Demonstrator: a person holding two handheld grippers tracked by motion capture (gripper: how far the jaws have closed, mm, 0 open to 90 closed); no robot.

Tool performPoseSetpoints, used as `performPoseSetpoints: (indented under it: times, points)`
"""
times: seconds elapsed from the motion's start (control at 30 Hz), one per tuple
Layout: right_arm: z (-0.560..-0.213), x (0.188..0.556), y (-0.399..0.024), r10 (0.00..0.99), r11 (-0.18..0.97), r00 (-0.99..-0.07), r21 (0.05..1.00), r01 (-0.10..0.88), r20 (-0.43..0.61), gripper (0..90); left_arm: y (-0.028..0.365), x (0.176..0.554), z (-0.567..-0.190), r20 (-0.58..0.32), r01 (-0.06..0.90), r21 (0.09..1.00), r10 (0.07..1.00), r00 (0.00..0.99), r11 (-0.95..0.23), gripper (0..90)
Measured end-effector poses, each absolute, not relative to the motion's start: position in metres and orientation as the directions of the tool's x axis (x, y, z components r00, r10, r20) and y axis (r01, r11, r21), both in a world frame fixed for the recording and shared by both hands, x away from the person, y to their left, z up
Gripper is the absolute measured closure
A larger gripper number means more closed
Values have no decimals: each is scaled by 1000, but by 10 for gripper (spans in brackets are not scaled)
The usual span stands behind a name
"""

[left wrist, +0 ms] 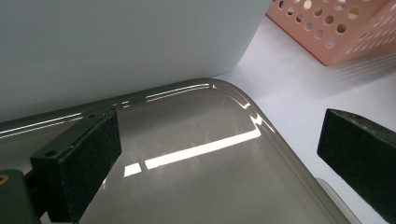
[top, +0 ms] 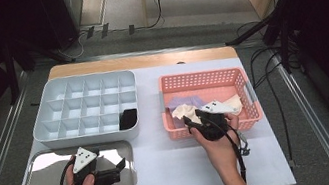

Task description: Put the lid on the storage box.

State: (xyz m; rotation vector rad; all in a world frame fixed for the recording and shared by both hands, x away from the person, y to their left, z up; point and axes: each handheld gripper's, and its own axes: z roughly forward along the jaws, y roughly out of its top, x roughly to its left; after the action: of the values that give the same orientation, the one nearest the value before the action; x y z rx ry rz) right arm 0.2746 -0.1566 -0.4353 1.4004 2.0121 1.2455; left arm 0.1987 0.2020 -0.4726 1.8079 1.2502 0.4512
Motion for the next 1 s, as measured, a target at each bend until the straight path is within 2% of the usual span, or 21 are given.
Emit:
performPoseSetpoints:
  times: [0.27, 0.37, 0.43, 0.6, 0.9, 1.0]
  points:
    - [-435, 284, -143, 902, 137, -410, 817, 561, 131, 429, 202, 199, -473, -174, 572, 812, 886, 430, -118, 1]
    - [-433, 285, -141, 902, 96, -393, 804, 587, 179, 399, 202, 199, -473, -173, 573, 811, 887, 428, -118, 1]
    - [-433, 287, -138, 911, 103, -378, 794, 599, 166, 398, 202, 199, -473, -171, 572, 811, 887, 429, -120, 1]
    - [-432, 289, -136, 930, 115, -341, 777, 619, 134, 479, 202, 199, -473, -171, 572, 811, 887, 429, -120, 1]
    - [-433, 290, -128, 936, 225, -351, 723, 653, 25, 512, 202, 199, -473, -164, 572, 810, 887, 431, -129, 1]
    - [-432, 292, -128, 938, 236, -346, 710, 663, 11, 585, 202, 199, -473, -164, 573, 810, 888, 428, -126, 1]
